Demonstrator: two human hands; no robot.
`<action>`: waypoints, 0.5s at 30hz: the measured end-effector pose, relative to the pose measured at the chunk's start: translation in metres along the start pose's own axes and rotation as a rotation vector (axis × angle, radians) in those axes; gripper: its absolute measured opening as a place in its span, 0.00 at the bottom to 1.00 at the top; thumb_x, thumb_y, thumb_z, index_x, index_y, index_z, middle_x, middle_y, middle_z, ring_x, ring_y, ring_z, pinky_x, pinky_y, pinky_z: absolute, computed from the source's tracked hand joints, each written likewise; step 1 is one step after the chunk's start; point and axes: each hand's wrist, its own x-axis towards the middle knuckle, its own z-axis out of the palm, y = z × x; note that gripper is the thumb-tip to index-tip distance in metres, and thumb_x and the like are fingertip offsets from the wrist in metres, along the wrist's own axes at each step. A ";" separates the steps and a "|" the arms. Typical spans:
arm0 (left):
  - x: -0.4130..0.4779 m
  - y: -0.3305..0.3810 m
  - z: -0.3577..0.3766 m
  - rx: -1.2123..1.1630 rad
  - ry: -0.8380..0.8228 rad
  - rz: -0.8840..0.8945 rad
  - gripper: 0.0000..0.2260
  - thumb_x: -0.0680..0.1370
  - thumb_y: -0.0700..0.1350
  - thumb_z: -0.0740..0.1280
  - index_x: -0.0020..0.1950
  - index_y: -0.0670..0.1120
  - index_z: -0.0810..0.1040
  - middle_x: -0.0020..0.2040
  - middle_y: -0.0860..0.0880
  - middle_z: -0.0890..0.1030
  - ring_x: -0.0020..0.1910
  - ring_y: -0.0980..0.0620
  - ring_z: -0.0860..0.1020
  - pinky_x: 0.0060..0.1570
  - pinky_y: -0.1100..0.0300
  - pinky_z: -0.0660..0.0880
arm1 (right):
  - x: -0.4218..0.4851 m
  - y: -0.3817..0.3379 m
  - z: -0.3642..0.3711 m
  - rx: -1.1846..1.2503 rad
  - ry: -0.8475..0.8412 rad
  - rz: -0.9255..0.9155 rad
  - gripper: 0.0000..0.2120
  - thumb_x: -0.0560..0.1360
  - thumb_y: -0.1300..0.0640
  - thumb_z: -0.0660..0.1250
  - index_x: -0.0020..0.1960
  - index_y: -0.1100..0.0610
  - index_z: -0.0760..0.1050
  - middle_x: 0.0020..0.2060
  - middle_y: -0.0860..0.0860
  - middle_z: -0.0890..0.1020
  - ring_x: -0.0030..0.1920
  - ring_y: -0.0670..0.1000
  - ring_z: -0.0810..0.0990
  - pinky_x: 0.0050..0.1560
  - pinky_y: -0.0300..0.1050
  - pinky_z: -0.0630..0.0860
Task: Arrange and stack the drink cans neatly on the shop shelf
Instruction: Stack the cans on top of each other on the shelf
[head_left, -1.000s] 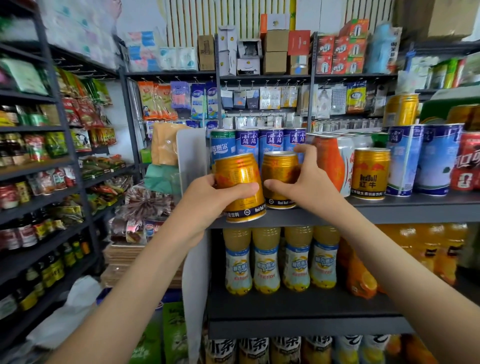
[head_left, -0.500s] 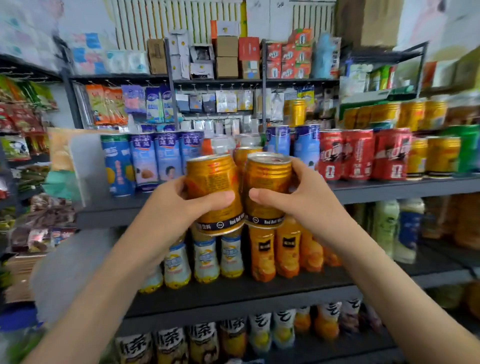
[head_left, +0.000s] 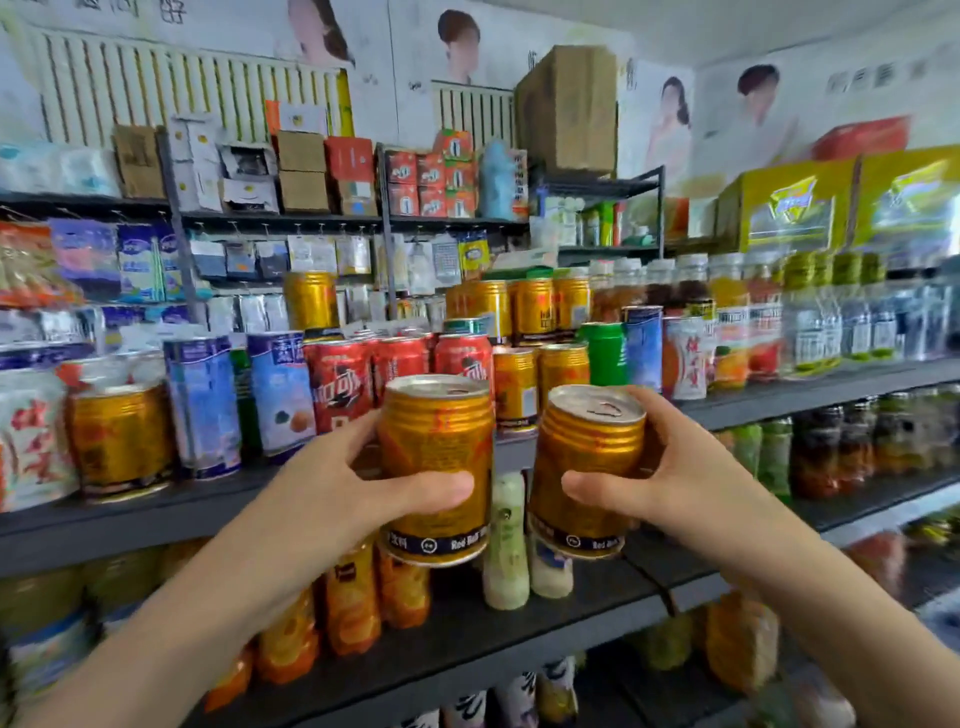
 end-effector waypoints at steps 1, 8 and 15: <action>0.010 0.004 0.005 0.000 -0.005 0.009 0.31 0.48 0.66 0.76 0.50 0.70 0.77 0.52 0.64 0.81 0.55 0.59 0.79 0.61 0.51 0.72 | 0.005 0.004 -0.014 0.020 0.009 0.010 0.30 0.57 0.48 0.77 0.56 0.43 0.71 0.46 0.39 0.83 0.46 0.37 0.81 0.45 0.35 0.78; 0.092 0.032 0.017 0.088 0.090 0.102 0.30 0.50 0.63 0.77 0.51 0.62 0.81 0.50 0.60 0.83 0.53 0.56 0.80 0.58 0.52 0.73 | 0.083 0.019 -0.084 0.076 0.010 -0.044 0.34 0.53 0.49 0.82 0.56 0.47 0.74 0.46 0.46 0.85 0.48 0.46 0.84 0.52 0.45 0.77; 0.180 0.076 0.015 0.104 0.224 0.123 0.21 0.58 0.55 0.75 0.49 0.55 0.77 0.49 0.54 0.84 0.50 0.55 0.81 0.58 0.56 0.72 | 0.189 0.001 -0.134 0.127 -0.076 -0.113 0.25 0.58 0.52 0.74 0.53 0.52 0.74 0.44 0.49 0.85 0.43 0.49 0.85 0.40 0.40 0.79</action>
